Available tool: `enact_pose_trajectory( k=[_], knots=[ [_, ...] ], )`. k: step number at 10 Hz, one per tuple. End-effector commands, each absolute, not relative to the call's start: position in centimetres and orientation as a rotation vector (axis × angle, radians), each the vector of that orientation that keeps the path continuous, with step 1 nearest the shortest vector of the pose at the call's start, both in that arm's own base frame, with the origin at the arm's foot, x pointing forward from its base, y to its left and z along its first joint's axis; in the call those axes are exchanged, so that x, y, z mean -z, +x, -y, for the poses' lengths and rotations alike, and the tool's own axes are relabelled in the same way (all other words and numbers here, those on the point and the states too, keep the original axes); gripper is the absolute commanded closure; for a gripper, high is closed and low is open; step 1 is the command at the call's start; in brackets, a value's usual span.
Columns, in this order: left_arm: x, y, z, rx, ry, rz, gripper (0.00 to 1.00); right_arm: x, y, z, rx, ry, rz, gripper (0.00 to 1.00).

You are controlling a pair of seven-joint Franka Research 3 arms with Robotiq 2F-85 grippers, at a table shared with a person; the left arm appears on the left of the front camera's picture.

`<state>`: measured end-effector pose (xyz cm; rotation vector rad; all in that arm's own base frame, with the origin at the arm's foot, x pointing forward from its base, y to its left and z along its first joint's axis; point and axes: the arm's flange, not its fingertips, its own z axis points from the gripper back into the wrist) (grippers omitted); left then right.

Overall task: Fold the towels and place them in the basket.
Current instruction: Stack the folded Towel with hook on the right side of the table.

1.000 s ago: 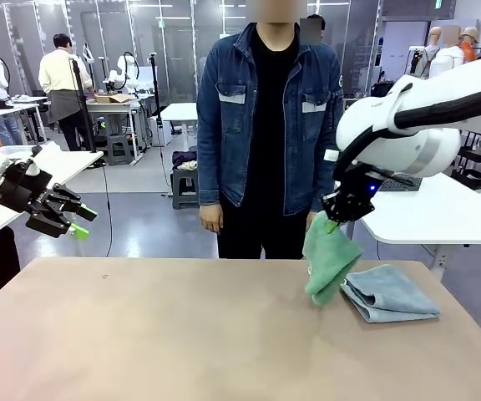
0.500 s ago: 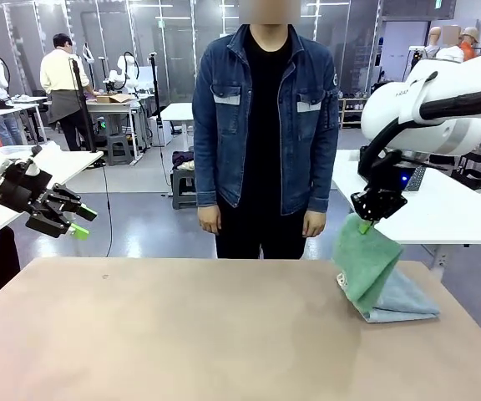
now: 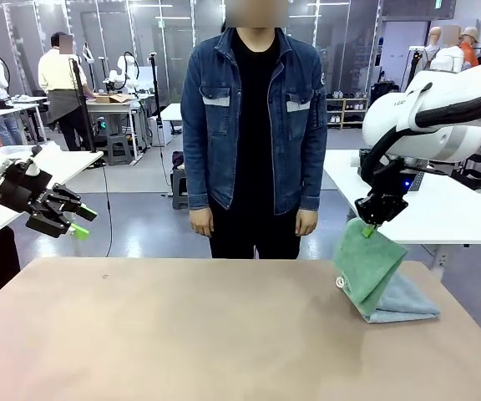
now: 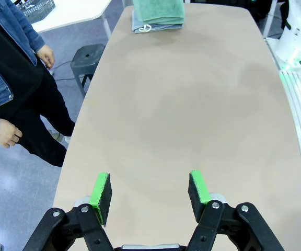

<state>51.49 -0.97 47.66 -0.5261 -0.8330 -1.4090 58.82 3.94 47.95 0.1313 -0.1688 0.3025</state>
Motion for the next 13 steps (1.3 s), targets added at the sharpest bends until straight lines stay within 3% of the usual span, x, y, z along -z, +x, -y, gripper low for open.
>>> enact_pose_trajectory(
  k=[1,8,13],
  knots=[
    [-47.9,51.5,1.0,1.407,-0.516,0.822,0.25,-48.1,59.4,-3.0,-0.303,0.096,0.205,0.95],
    [-47.9,51.5,1.0,1.407,-0.516,0.822,0.25,-48.0,58.9,-3.9,-0.305,0.127,0.17,0.95],
    [-47.9,51.5,1.0,1.407,-0.516,0.822,0.25,-45.4,60.5,2.0,-0.345,0.146,0.124,0.95]
  ],
)
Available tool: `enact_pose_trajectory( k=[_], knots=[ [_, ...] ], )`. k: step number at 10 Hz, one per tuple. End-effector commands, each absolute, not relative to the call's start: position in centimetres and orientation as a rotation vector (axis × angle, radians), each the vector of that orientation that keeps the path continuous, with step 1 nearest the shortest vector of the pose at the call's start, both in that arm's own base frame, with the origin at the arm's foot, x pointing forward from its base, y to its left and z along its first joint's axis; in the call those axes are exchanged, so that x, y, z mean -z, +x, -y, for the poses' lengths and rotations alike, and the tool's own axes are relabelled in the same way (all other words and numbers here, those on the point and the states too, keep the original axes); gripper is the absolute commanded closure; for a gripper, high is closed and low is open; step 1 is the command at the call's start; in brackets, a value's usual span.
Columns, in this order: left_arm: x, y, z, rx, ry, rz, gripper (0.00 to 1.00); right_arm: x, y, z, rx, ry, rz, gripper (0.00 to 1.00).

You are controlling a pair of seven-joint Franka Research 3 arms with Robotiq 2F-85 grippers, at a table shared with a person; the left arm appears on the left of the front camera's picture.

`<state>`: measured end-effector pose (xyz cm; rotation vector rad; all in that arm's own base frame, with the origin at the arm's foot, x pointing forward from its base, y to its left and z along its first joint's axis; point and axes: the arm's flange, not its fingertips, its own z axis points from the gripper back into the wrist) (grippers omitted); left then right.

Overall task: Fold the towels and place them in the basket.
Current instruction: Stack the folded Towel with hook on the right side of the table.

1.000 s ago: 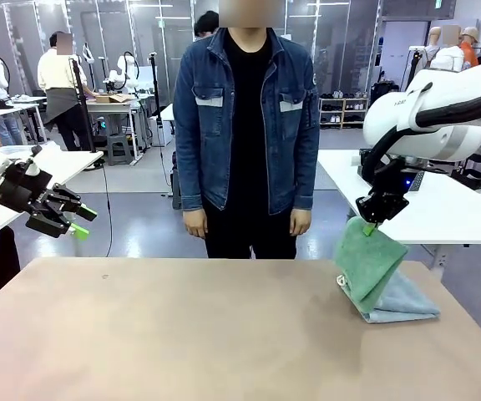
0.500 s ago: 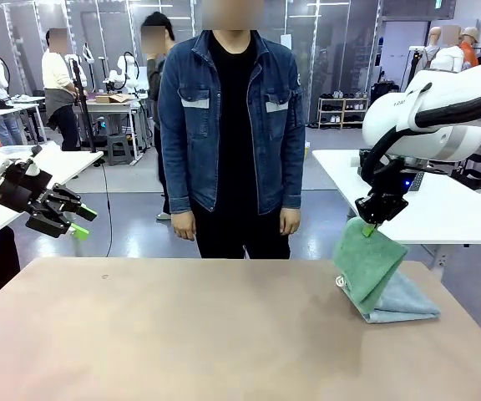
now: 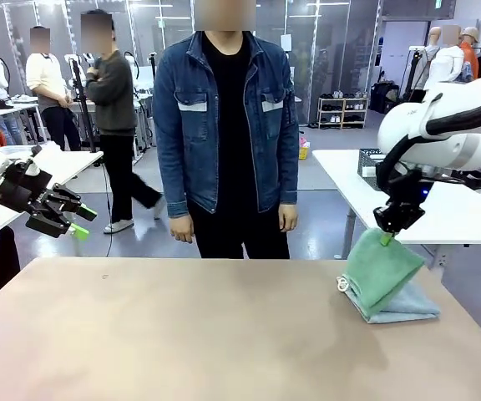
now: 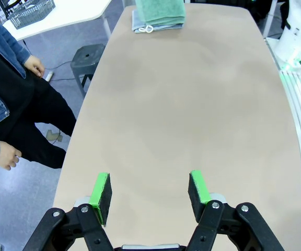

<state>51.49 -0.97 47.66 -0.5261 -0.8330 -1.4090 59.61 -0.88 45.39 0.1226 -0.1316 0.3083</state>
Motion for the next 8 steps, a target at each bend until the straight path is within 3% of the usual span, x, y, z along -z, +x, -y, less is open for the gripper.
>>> enact_pose_trajectory(
  k=[1,8],
  knots=[
    [-47.9,51.5,1.0,1.407,-0.516,0.822,0.25,-44.8,60.8,3.4,-0.356,0.153,0.127,0.95],
    [-47.9,51.5,1.0,1.407,-0.516,0.822,0.25,-40.3,62.0,8.1,-0.312,0.243,0.098,0.95]
  ],
)
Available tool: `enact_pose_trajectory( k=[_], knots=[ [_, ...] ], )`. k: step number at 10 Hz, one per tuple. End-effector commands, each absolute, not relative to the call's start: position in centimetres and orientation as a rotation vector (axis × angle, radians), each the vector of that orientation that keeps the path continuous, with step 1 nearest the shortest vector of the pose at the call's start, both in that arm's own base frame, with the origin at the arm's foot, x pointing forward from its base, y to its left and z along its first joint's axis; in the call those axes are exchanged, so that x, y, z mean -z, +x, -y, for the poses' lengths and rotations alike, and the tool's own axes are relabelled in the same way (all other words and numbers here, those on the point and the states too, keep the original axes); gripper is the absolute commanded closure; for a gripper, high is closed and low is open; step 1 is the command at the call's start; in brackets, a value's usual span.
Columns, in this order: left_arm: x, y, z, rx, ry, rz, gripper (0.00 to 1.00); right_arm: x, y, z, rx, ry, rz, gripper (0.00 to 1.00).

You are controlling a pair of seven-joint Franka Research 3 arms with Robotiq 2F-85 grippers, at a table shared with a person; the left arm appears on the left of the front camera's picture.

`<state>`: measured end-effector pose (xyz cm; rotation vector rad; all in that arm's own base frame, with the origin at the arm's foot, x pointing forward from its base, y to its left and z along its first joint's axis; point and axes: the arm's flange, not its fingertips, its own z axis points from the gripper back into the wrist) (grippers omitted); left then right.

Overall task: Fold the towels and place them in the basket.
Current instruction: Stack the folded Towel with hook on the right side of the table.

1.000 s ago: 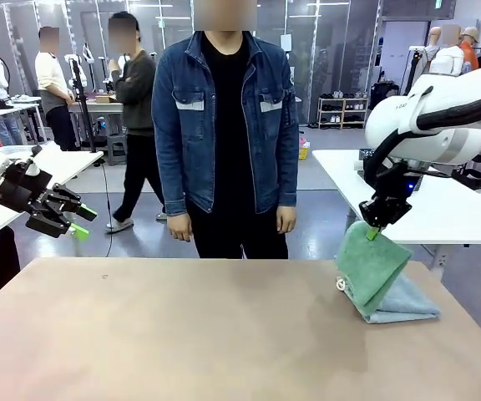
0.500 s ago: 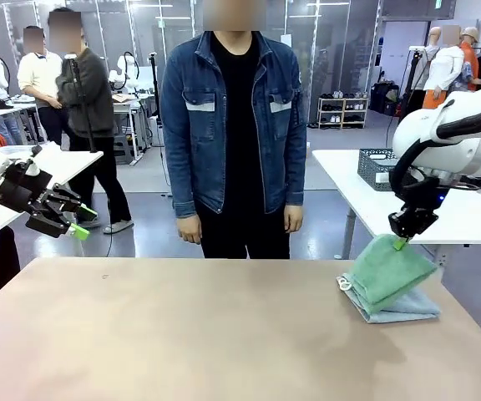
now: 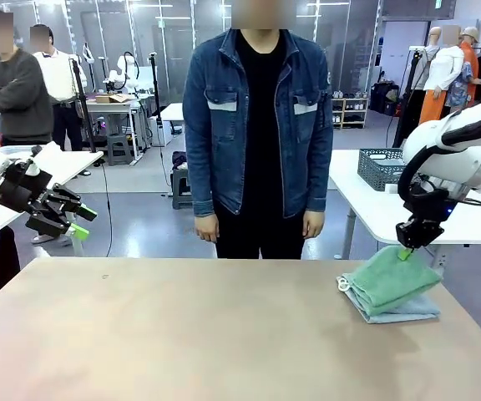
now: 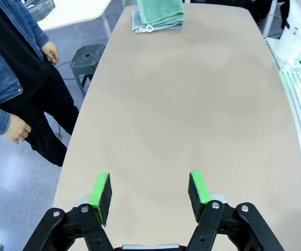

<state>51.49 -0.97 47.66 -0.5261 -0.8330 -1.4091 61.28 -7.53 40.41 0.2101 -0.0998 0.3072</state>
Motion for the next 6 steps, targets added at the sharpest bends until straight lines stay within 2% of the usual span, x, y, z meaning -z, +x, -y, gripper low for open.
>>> enact_pose_trajectory(
  k=[1,6],
  knots=[
    [-47.9,51.5,1.0,1.407,-0.516,0.822,0.25,-39.5,62.2,8.3,-0.283,0.242,0.094,0.91],
    [-47.9,51.5,1.0,1.407,-0.516,0.822,0.25,-38.3,62.6,9.1,-0.173,0.204,0.046,0.4]
  ],
)
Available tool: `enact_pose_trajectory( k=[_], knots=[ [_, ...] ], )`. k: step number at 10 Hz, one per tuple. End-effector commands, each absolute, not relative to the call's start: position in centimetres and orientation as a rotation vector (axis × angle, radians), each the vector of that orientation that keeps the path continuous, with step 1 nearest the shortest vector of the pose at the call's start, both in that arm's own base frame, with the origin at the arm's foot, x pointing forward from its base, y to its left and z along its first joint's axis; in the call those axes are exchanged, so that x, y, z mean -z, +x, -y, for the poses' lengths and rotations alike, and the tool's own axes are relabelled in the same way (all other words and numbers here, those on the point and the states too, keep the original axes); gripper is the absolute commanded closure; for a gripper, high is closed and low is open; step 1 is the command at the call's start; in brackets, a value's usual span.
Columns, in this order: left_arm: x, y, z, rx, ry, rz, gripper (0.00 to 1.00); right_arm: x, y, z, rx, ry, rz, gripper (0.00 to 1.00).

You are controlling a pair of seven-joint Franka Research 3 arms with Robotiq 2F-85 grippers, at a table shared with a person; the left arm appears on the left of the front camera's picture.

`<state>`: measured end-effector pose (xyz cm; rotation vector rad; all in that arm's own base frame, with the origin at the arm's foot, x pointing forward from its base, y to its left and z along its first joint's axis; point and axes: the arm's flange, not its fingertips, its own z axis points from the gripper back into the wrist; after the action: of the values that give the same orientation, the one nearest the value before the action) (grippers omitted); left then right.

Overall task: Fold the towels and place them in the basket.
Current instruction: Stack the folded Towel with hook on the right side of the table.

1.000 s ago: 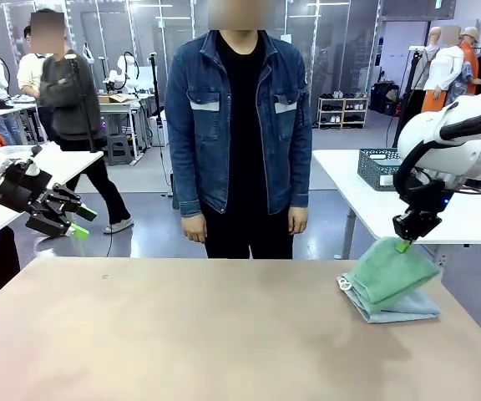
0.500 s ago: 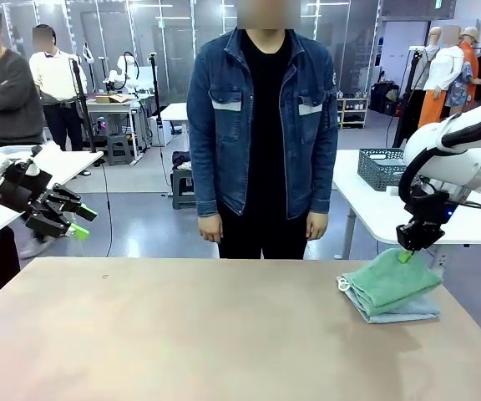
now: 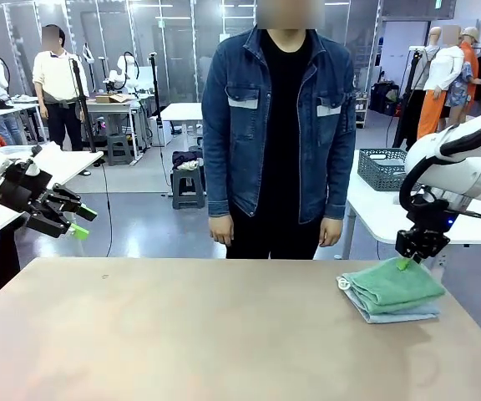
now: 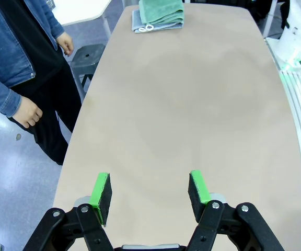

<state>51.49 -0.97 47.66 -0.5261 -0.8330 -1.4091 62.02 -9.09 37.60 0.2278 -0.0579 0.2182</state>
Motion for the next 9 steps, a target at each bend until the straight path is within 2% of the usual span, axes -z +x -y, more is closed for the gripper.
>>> enact_pose_trajectory(
  k=[1,4,6,9],
  knots=[
    [-47.9,51.5,1.0,1.407,-0.516,0.822,0.25,-38.7,62.5,9.2,-0.16,0.187,0.053,0.33],
    [-47.9,51.5,1.0,1.407,-0.516,0.822,0.25,-42.3,61.1,8.6,-0.143,0.143,0.068,0.01],
    [-47.9,51.5,1.0,1.407,-0.516,0.822,0.25,-47.4,58.0,6.6,-0.155,0.137,0.068,0.0],
    [-47.9,51.5,1.0,1.407,-0.516,0.822,0.25,-59.1,47.8,2.1,-0.159,0.073,0.176,0.0]
  ],
)
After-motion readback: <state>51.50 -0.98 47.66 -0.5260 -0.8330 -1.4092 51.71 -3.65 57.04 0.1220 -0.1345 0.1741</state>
